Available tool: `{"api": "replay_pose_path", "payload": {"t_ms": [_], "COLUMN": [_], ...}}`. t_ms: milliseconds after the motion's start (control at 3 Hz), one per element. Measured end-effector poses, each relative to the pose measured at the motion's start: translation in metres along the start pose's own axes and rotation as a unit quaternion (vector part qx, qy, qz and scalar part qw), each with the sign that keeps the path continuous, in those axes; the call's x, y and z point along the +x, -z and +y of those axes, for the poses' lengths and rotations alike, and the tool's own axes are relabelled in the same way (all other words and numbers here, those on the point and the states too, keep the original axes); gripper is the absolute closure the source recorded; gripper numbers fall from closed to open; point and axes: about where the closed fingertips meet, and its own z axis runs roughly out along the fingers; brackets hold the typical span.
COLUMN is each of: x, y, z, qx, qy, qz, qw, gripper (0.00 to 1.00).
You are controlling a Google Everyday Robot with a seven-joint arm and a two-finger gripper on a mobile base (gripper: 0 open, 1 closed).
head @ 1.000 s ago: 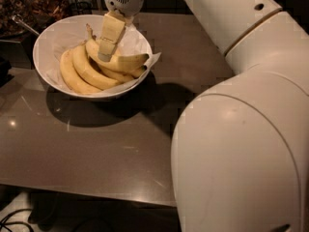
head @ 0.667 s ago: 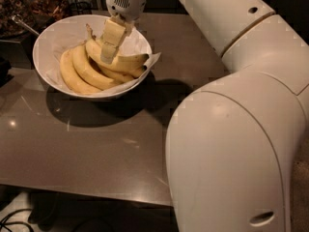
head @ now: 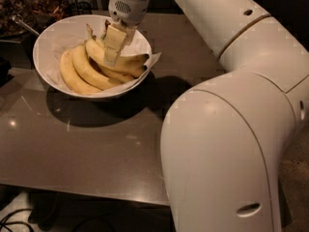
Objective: Pick banana from white bowl
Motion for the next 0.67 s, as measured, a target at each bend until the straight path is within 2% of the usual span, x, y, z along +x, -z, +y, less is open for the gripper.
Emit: {"api": "replay_pose_path", "payload": {"t_ms": [333, 667], "x": [-0.0038, -0.0071], "y": [-0.0107, -0.0201], "z": [0.0046, 0.007], "qx": [-0.007, -0.012], "qy": [0.005, 0.011], "qz": [0.012, 0.023], "qw": [0.9999, 0.9996], "gripper": [0.35, 0.31]}}
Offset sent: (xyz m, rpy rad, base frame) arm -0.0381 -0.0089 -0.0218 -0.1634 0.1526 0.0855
